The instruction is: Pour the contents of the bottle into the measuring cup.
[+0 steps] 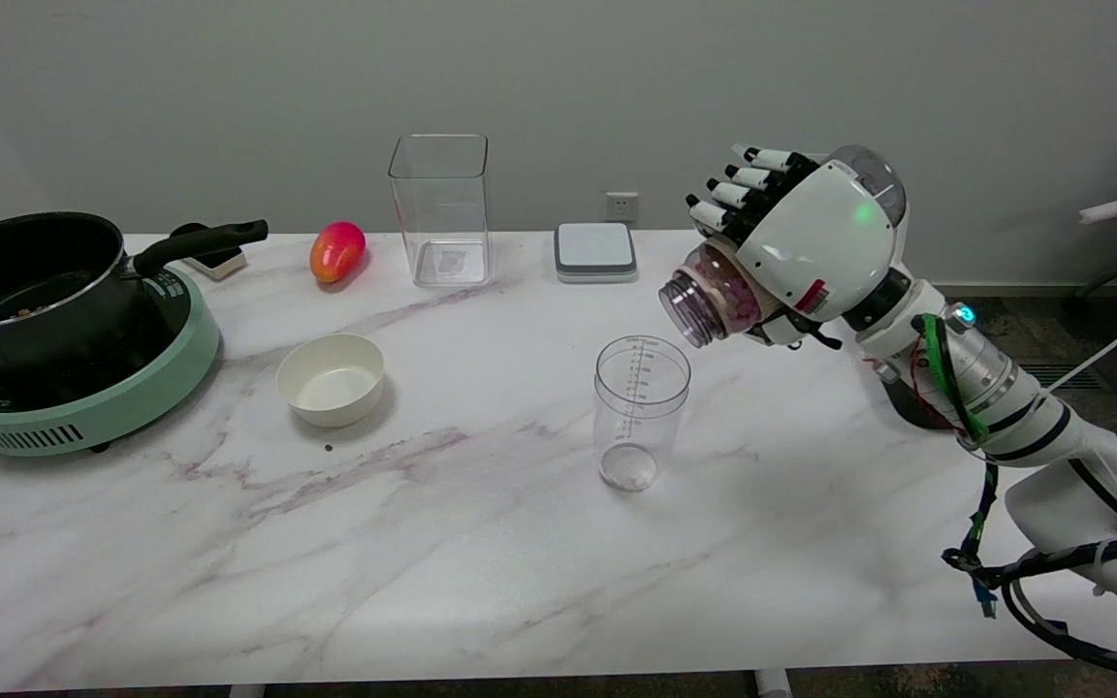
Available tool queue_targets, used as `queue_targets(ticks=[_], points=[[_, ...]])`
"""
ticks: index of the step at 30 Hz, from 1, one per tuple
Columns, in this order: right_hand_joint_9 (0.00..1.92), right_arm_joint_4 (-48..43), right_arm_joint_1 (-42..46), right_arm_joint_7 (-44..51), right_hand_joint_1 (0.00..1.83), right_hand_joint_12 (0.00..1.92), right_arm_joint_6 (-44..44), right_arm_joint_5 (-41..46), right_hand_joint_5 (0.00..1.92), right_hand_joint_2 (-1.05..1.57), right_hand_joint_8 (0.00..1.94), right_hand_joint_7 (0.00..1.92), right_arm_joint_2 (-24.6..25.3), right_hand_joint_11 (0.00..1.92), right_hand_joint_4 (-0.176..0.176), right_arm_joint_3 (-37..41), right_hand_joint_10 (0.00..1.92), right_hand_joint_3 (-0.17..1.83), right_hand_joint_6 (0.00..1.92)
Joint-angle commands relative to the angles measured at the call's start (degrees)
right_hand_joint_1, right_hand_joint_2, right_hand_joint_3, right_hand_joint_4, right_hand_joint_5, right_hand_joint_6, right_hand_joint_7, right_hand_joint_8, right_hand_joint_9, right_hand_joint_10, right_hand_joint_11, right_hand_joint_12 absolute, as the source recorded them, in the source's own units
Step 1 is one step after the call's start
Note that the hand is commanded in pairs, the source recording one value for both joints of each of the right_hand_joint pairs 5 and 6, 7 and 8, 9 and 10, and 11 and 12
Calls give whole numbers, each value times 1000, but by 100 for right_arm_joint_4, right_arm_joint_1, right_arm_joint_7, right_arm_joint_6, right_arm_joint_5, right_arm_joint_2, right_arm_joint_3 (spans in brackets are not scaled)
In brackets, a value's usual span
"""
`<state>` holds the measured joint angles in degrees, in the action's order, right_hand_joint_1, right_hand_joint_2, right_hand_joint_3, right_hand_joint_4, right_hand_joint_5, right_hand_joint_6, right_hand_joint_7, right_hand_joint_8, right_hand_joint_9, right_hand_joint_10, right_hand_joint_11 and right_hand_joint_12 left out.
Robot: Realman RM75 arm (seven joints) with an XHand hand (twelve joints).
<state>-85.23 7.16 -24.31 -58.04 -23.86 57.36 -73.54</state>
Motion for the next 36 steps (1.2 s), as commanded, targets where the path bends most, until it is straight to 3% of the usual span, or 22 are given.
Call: queue_targets(ticks=[1,36], points=[[1279,-99,14,-192,1403,1120,30,-265,1568,960,1373,1373,-105,1120,0,175,1279,451,1568],[1285,-477,-2,-193,1390,1126,458,-594,1598,1005,1386,1386,-115,1126,0,30,1285,431,1598]])
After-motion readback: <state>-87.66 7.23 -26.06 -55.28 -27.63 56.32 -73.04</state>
